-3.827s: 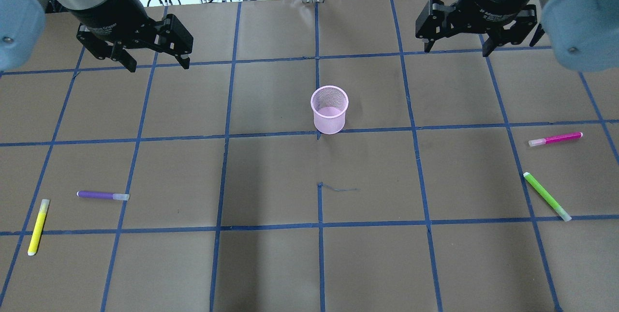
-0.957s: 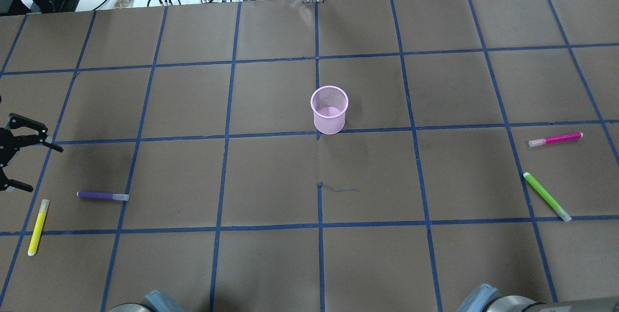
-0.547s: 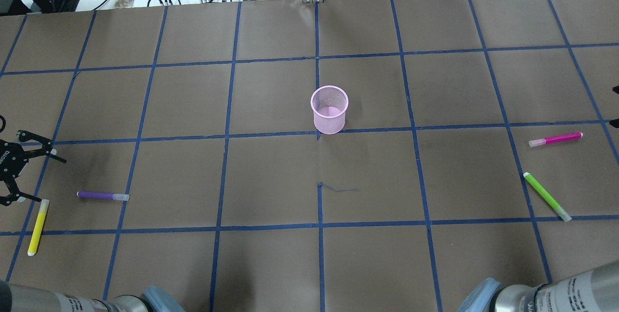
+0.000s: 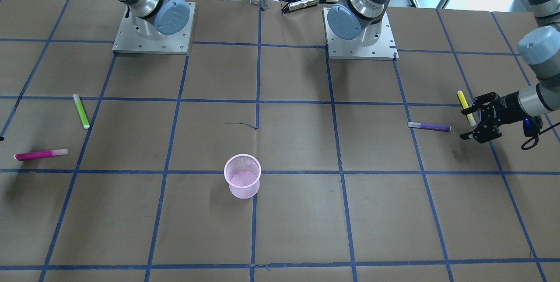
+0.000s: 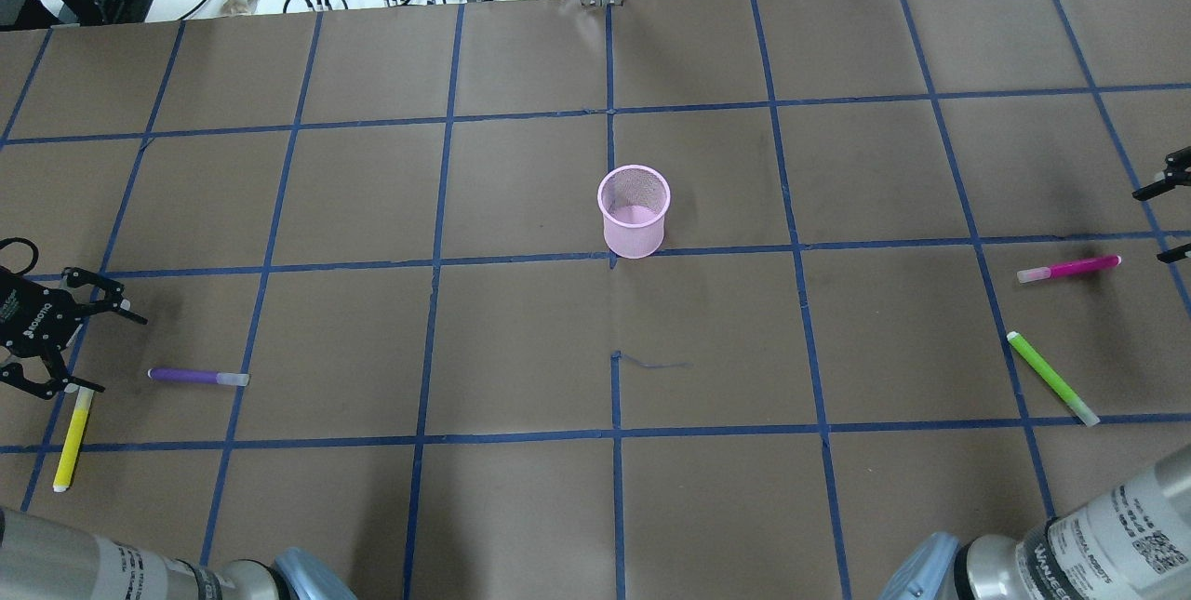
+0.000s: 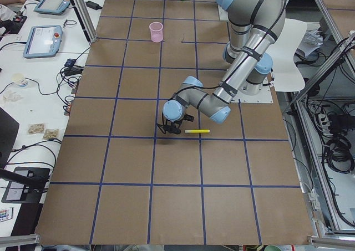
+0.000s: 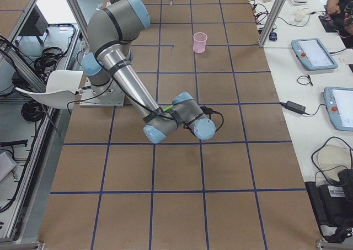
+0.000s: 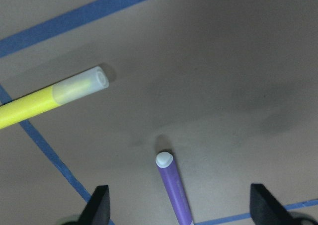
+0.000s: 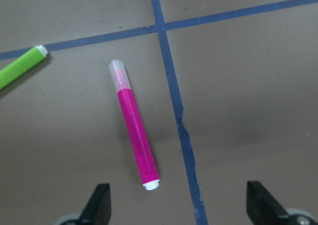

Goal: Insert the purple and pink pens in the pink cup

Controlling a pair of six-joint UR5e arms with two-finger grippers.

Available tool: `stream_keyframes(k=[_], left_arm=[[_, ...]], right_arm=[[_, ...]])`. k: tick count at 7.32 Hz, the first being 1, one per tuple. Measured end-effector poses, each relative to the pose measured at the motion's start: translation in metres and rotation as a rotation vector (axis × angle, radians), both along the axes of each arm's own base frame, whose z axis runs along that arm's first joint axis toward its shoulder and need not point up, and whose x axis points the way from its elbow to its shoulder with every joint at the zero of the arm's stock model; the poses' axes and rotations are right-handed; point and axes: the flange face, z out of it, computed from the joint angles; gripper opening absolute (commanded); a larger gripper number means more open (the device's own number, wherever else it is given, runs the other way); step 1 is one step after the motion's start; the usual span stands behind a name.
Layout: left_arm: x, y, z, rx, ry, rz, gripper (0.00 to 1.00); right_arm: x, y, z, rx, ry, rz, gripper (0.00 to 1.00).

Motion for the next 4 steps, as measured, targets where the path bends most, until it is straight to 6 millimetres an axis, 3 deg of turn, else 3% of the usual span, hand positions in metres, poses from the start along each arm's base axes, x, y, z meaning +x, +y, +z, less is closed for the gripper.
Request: stream_keyframes(k=[3, 4], left_arm=[[-0.004, 0.004, -0.014, 0.017, 0.056, -0.011, 0.9], [-0.004, 0.005, -0.021, 0.026, 0.073, -0.011, 0.79]], right_arm=[[0.004, 0.002, -0.02, -0.052, -0.088, 0.156, 0.9], [0.005, 0.003, -0.028, -0.059, -0.105, 0.18, 0.86]])
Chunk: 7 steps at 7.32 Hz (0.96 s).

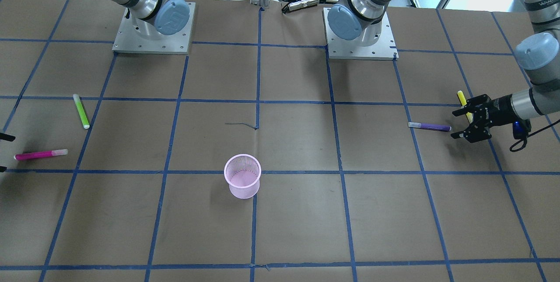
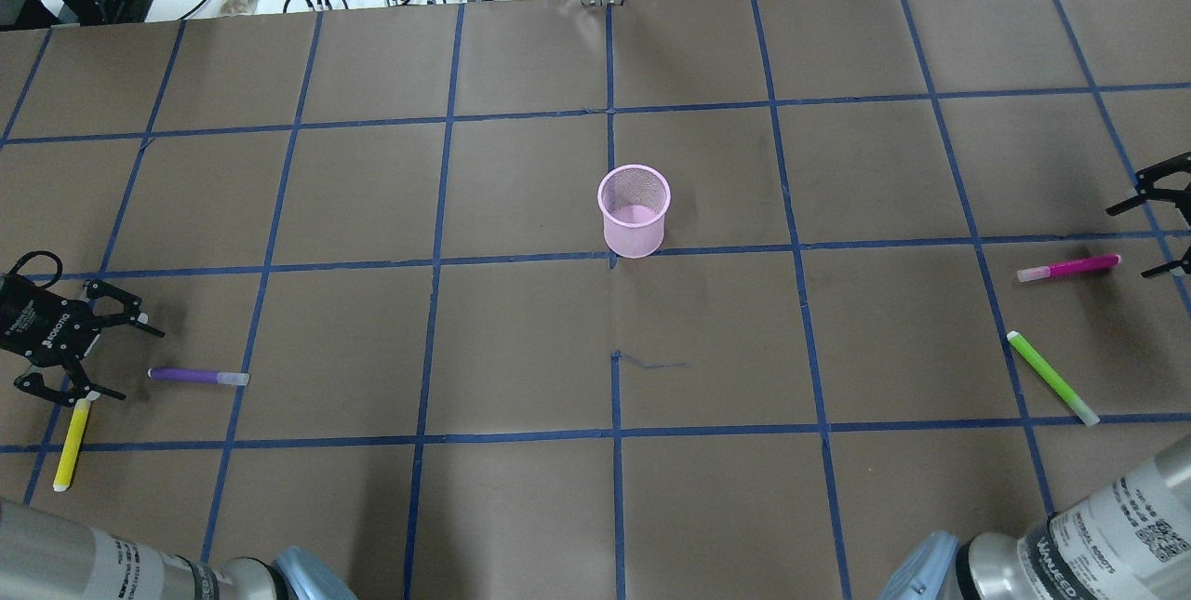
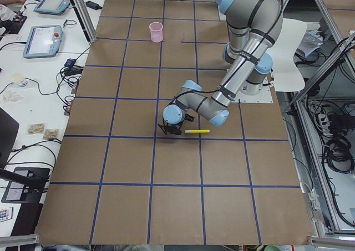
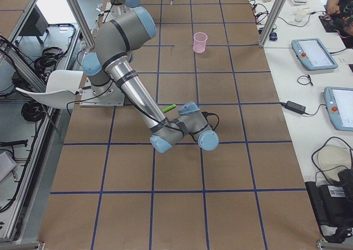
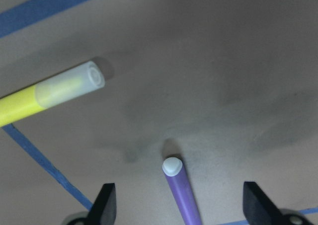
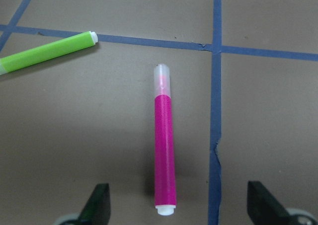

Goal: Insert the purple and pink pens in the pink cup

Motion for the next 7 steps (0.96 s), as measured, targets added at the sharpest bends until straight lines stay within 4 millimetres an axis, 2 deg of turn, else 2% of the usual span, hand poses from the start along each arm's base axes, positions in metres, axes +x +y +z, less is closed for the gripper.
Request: stream_keyframes(k=[2, 4, 7], left_arm=[[0.003, 0.002, -0.012, 0.007, 0.024, -0.003, 0.77], [0.002, 0.001, -0.016, -0.003, 0.044, 0.005, 0.67], [0.002, -0.001, -0.021, -0.023, 0.063, 0.016, 0.48]], right_arm=[[0.006, 0.005, -0.012, 0.015, -0.031, 0.014, 0.85], [0.009, 0.009, -0.019, 0.026, -0.039, 0.015, 0.74], [0.009, 0.009, -0.02, 0.026, -0.034, 0.013, 0.66]])
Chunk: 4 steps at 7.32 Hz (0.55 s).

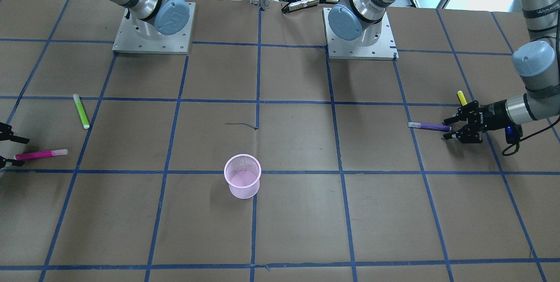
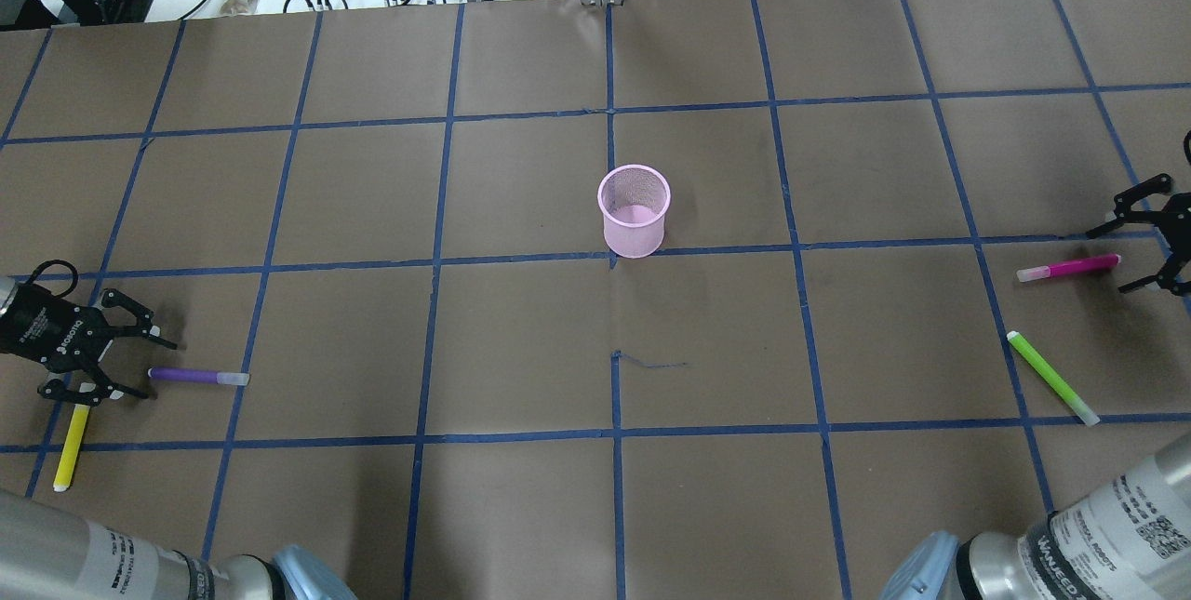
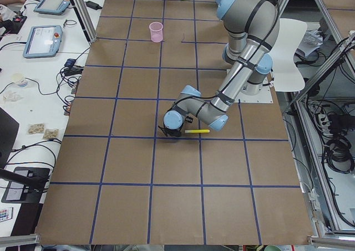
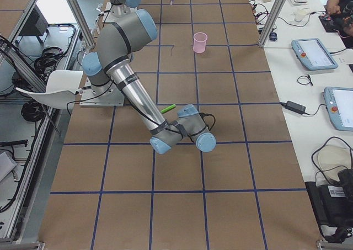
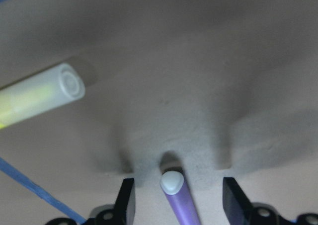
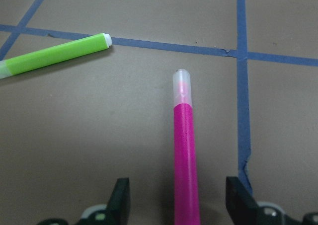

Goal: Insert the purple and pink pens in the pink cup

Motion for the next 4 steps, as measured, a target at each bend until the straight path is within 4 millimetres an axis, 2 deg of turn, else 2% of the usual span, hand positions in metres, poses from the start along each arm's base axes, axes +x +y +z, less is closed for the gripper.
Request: stream_keyframes(k=[1, 2, 4], left_arm=[[0.0001, -0.001, -0.0011, -0.007, 0.005, 0.002, 0.34], [0.0, -0.0013, -0.0014, -0.01, 0.009, 0.002, 0.28], [0.0001, -0.0014, -0.0003, -0.011, 0.015, 0.002, 0.23]], right_arm=[[-0.0002, -0.0003, -0.0003, -0.004, 0.001, 0.002, 0.58], [-0.0005, -0.0008, -0.0007, -0.009, 0.003, 0.002, 0.53], [-0.0022, -0.0022, -0.0023, -0.018, 0.015, 0.002, 0.51]])
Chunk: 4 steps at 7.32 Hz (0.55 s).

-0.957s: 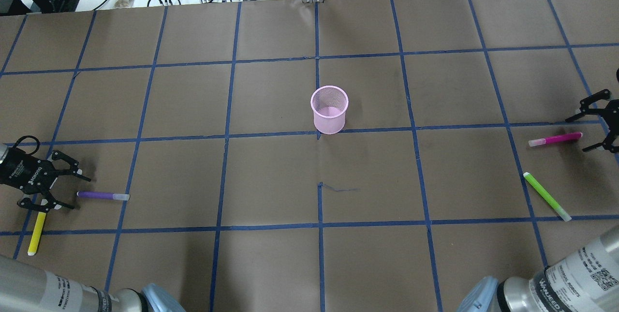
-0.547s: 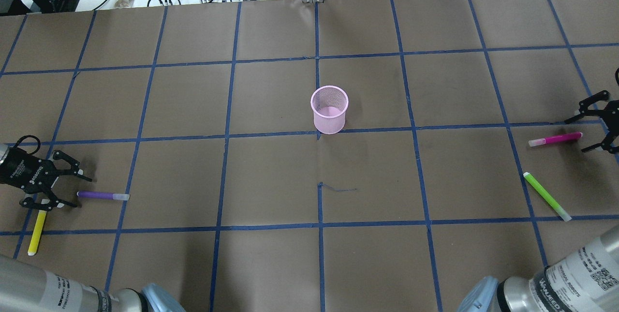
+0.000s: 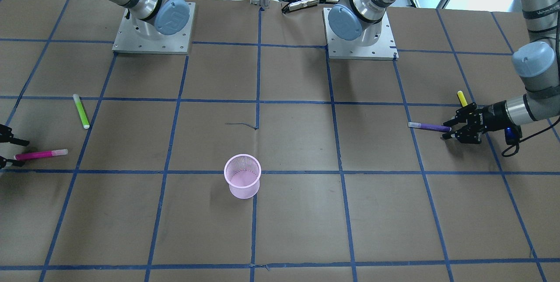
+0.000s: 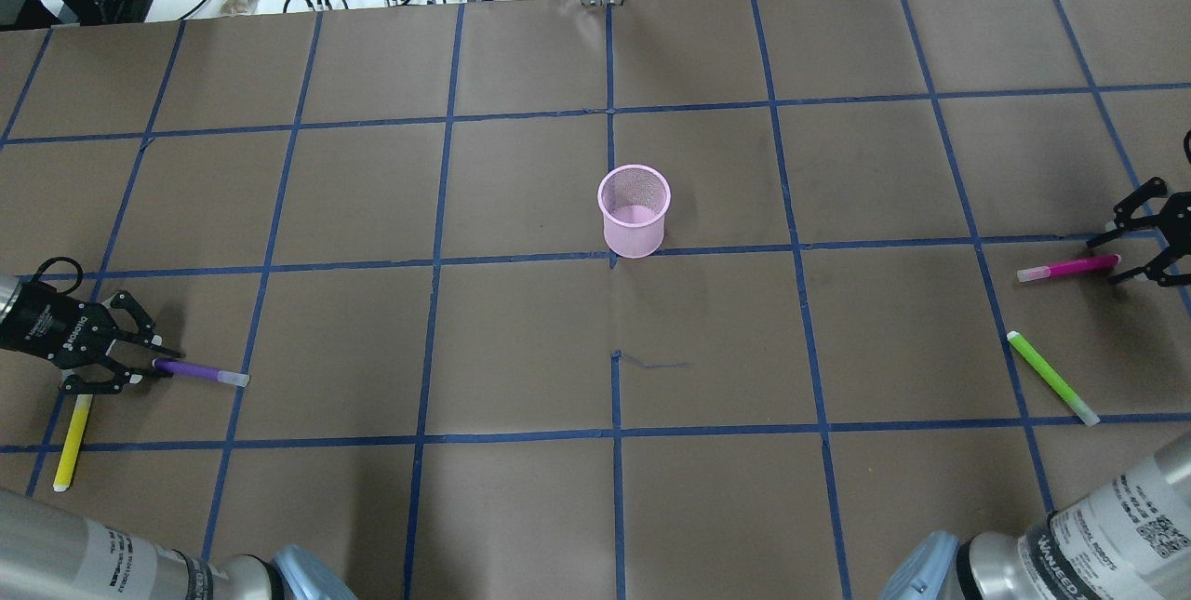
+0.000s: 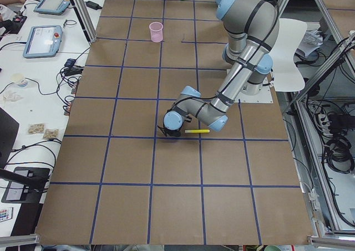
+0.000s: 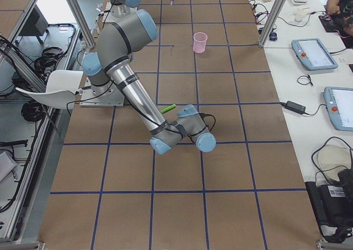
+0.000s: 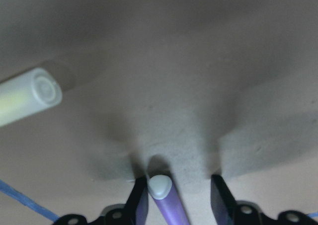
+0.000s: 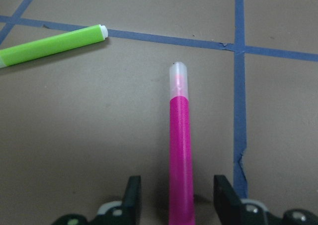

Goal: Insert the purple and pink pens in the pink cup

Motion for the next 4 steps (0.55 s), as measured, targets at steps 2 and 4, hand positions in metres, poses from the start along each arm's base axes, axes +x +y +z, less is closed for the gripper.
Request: stream_keyframes(k=[2, 4], left_arm=[[0.0009, -0.0007, 0.0015, -0.002, -0.001, 0.001, 0.16], [0.0026, -0.002, 0.0078, -0.009, -0.011, 0.003, 0.12]], right_arm=[[-0.0007, -0.0003, -0.0017, 0.001, 0.003, 0.0, 0.22], [-0.0012, -0.0001, -0.0012, 0.008, 0.007, -0.001, 0.1]])
